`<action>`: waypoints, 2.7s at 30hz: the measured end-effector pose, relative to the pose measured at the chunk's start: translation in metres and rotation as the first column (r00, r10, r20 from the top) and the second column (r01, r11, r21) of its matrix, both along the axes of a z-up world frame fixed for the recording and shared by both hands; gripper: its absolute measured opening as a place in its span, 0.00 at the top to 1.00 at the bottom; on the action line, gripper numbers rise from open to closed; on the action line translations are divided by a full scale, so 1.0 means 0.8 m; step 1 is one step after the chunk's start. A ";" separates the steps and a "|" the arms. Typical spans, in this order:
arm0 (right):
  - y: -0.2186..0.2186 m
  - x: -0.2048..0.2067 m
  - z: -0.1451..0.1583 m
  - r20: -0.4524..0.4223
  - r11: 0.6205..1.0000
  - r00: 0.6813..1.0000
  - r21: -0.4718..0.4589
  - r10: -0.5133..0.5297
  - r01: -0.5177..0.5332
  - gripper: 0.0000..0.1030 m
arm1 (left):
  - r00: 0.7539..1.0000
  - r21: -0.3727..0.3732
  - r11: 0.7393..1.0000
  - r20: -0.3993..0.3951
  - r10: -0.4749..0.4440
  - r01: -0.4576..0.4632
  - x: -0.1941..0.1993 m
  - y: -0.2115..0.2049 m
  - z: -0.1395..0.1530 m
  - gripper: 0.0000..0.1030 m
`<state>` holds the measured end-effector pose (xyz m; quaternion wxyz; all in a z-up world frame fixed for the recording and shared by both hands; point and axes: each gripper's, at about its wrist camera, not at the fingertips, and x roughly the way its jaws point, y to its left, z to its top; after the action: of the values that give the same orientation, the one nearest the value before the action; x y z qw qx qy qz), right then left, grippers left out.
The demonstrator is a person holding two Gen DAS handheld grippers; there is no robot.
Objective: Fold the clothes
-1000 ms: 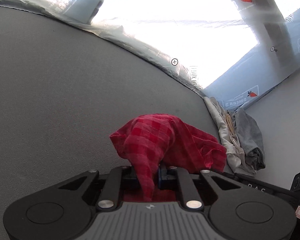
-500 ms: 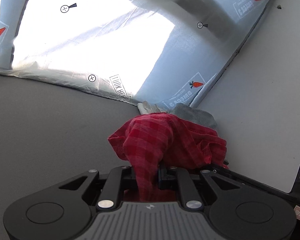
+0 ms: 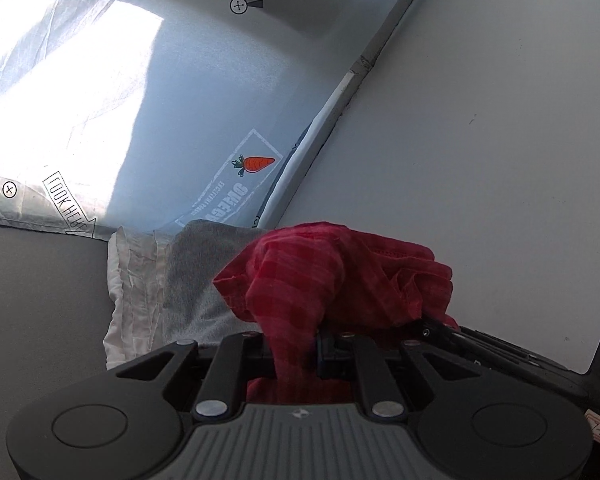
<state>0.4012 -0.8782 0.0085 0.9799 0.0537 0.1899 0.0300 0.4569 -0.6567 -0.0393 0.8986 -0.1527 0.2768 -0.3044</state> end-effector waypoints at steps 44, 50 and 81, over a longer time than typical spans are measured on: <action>-0.021 0.158 -0.081 -0.078 0.958 0.976 -0.220 -0.206 0.184 0.04 | 0.912 0.219 0.891 -0.009 0.410 -0.398 0.131 0.055 -0.066 0.36; 0.009 0.098 -0.040 0.015 0.960 0.981 -0.202 -0.193 0.192 0.00 | 0.886 0.197 0.864 0.146 0.441 -0.463 0.032 0.105 -0.001 0.06; 0.363 -0.243 0.044 0.024 0.984 0.989 -0.099 0.149 -0.146 0.00 | 0.751 0.281 0.698 0.301 0.587 -0.658 -0.369 0.360 0.122 0.00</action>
<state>0.2072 -0.5882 0.0436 0.9793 -0.0084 0.1792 0.0942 0.1613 -0.3689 0.0580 0.9820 -0.0360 0.1742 0.0638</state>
